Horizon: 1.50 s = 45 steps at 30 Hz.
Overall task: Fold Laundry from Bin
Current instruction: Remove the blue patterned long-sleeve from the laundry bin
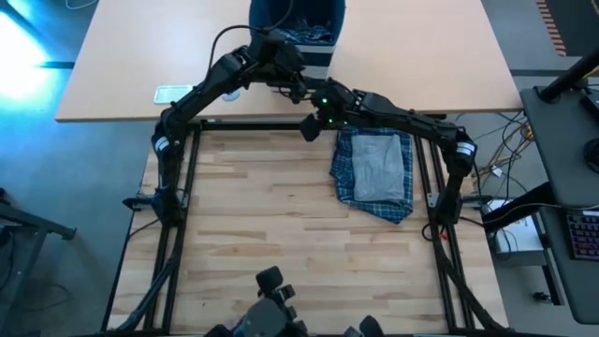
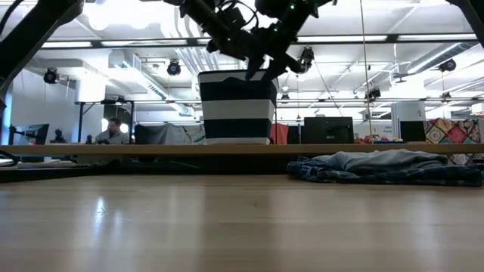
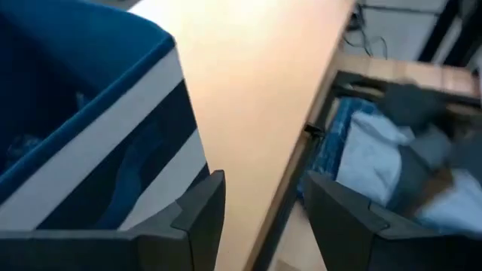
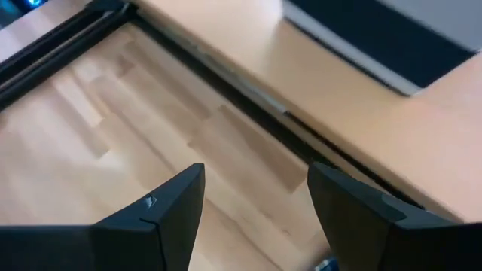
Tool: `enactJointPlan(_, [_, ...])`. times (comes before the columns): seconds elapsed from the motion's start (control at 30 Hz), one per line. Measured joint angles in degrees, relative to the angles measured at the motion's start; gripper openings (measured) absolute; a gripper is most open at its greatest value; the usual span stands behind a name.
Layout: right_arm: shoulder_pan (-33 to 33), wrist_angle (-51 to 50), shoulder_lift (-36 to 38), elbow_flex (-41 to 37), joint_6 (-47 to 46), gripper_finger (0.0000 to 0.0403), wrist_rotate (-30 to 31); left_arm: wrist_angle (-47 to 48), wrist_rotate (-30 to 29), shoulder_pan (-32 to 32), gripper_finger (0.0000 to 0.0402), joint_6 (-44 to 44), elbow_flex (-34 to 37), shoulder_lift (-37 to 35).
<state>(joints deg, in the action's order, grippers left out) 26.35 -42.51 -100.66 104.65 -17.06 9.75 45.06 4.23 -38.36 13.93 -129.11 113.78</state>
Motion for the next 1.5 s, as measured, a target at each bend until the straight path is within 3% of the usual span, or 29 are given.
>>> enactJointPlan(0.13, [1.6, 0.6, 0.2, 2.1, -0.1, 0.0233, -0.5, 0.0, 3.8, -0.6, 0.0164, 9.7, 0.1, -0.9])
enactJointPlan(0.47, [3.3, -2.2, -0.2, 3.8, -3.0, 0.0233, -21.5, -3.0, -0.4, -0.6, 0.0168, 24.7, -0.3, -1.5])
enactJointPlan(0.53, [3.0, -2.8, -0.3, 3.8, -4.4, 0.0233, -21.7, -1.4, 0.2, -0.6, 0.0161, 26.4, -0.3, -1.5])
enactJointPlan(0.63, [2.6, -2.3, -0.5, 3.9, -4.5, 0.0233, -20.8, 1.2, 0.0, -0.8, 0.0121, 27.0, -0.1, -1.4])
enactJointPlan(0.8, [2.3, -3.1, -0.1, 3.9, -4.8, 0.0233, -21.9, 2.8, 0.3, -0.8, 0.0014, 27.9, -0.1, -1.4])
enactJointPlan(1.0, [2.3, -8.8, 2.0, 3.8, -4.6, 0.0233, -21.1, 3.0, -2.9, -3.7, 0.0017, 23.9, -0.5, -2.9])
enactJointPlan(1.2, [3.6, -9.4, 5.6, 3.8, -3.3, 0.0233, -16.4, 4.7, -0.2, -11.6, 0.0028, 17.2, -0.6, -7.1])
enactJointPlan(1.33, [6.8, -2.0, 7.6, 3.8, -7.3, 0.0233, -11.5, 4.9, -0.2, -17.2, 0.007, 8.8, -0.6, -8.0])
enactJointPlan(1.5, [14.4, 9.3, 7.1, 3.8, -14.6, 0.0233, -8.9, 1.1, 1.4, -25.0, 0.0153, -12.1, -0.6, -7.4])
